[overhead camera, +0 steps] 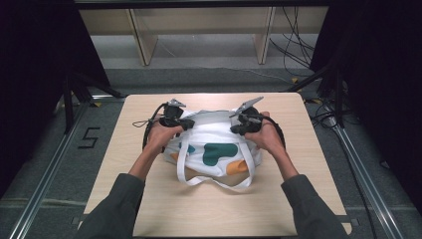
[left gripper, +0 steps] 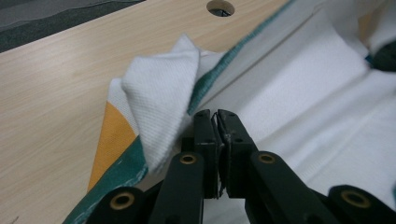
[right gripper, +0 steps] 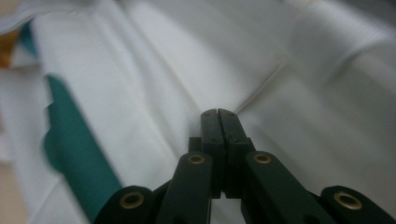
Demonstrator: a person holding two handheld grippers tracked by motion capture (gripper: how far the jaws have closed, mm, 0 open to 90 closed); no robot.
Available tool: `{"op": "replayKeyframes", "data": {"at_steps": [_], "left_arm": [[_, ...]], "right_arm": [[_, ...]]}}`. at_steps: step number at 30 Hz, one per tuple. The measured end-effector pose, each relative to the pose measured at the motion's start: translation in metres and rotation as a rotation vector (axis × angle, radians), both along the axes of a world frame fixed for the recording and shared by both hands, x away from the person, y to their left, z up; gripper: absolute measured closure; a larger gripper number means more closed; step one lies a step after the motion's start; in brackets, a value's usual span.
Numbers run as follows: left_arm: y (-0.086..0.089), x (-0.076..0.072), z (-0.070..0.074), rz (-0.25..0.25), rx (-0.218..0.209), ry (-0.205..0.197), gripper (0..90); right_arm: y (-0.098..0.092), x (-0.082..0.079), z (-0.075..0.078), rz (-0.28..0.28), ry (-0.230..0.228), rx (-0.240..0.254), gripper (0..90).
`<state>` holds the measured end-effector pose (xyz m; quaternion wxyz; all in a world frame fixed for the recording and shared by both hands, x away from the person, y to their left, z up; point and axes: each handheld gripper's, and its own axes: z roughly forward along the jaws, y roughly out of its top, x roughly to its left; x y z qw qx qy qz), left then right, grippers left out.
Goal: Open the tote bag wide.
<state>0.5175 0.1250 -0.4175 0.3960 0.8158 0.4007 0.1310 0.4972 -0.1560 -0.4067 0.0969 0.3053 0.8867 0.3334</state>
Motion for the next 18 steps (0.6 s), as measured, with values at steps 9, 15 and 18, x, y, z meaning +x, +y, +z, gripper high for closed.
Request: {"op": "replayKeyframes", "data": {"at_steps": [9, 15, 18], "left_arm": [[-0.007, 0.003, -0.005, 0.012, 0.012, 0.016, 87.5], [-0.008, -0.009, 0.007, -0.043, 0.006, -0.017, 86.2], [-0.013, -0.021, 0.011, -0.109, -0.032, -0.008, 86.1]], "right_arm": [[0.009, -0.078, -0.035, 0.2, 0.054, -0.09, 90.0], [0.0, -0.082, -0.022, 0.14, -0.037, -0.01, 90.0], [-0.005, -0.073, -0.001, 0.105, -0.133, 0.03, 90.0]]}}
